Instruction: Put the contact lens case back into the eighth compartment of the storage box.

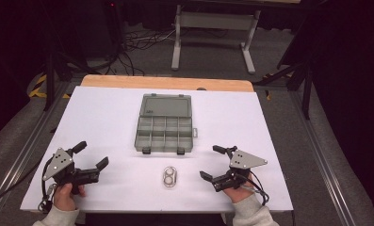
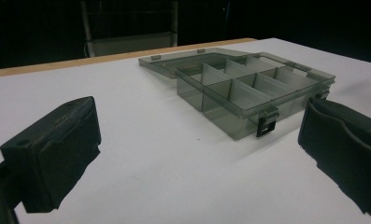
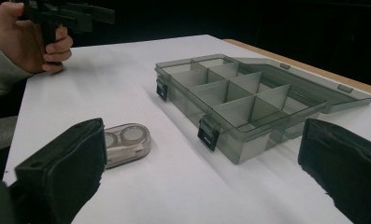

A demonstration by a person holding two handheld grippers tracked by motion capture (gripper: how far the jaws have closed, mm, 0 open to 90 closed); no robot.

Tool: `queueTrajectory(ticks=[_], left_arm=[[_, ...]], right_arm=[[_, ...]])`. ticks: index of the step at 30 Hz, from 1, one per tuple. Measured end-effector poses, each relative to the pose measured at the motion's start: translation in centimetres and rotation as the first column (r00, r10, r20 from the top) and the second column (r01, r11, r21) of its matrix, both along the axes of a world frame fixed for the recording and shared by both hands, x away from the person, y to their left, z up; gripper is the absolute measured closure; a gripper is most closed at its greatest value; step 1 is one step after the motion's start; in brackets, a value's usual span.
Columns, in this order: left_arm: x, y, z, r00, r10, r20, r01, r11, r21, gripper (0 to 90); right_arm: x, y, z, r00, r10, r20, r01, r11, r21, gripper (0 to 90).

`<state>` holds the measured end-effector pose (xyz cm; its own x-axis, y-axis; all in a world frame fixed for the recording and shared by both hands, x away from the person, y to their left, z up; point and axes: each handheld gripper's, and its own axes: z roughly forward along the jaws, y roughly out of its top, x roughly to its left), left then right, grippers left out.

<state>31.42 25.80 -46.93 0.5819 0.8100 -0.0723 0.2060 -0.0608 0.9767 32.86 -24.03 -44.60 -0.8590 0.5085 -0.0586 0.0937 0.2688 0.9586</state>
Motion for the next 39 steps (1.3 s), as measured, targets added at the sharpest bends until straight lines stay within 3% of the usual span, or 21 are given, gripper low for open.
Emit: queueTrajectory(ticks=[25,31,39], left_arm=[[0.0,0.0,0.0,1.0000,0.004,-0.001,-0.004,1.0000,0.008,0.1],[0.0,-0.1,0.0,1.0000,0.006,-0.001,-0.006,0.9999,0.010,0.1],[0.0,-0.1,0.0,1.0000,0.008,-0.001,-0.008,0.9999,0.010,0.1]], right_arm=[[0.0,0.3,0.1,0.9999,0.010,-0.004,-0.010,1.000,-0.023,2.4],[0.3,0.9,1.0,0.9999,0.013,0.009,-0.013,0.998,-0.055,2.6],[0.7,1.1,2.5,0.9997,0.025,-0.004,-0.025,0.999,-0.039,2.9]])
